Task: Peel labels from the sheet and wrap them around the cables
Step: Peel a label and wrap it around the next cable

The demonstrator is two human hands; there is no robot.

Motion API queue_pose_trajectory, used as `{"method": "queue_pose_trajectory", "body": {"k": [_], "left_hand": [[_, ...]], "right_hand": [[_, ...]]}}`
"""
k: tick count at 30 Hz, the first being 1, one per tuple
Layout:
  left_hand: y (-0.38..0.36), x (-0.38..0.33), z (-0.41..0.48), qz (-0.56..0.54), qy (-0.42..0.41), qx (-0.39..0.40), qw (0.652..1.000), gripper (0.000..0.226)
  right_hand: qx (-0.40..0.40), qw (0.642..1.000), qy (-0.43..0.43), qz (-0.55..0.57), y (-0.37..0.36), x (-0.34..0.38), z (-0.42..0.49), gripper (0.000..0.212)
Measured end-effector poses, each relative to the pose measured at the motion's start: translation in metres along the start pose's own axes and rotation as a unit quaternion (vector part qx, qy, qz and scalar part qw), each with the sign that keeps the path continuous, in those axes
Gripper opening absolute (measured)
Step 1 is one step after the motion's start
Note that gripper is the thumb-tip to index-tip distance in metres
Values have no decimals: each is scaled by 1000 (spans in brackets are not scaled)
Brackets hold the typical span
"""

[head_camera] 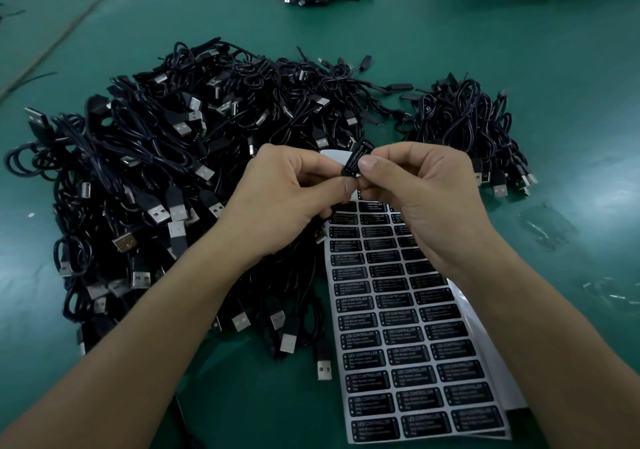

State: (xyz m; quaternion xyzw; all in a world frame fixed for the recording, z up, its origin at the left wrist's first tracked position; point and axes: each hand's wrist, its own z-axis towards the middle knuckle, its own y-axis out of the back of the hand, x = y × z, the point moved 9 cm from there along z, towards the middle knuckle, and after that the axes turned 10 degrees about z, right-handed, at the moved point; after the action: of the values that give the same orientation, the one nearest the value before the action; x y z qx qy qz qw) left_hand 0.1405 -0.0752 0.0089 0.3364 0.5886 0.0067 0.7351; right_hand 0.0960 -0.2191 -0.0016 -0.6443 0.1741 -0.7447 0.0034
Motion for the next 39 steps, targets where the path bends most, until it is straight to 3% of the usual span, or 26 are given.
{"method": "queue_pose_trajectory", "body": {"k": [39], "left_hand": [[-2, 1, 1, -5, -10, 17, 1000, 5]], "right_hand": [[-25, 1000, 8, -8, 2, 1, 1, 12]]}}
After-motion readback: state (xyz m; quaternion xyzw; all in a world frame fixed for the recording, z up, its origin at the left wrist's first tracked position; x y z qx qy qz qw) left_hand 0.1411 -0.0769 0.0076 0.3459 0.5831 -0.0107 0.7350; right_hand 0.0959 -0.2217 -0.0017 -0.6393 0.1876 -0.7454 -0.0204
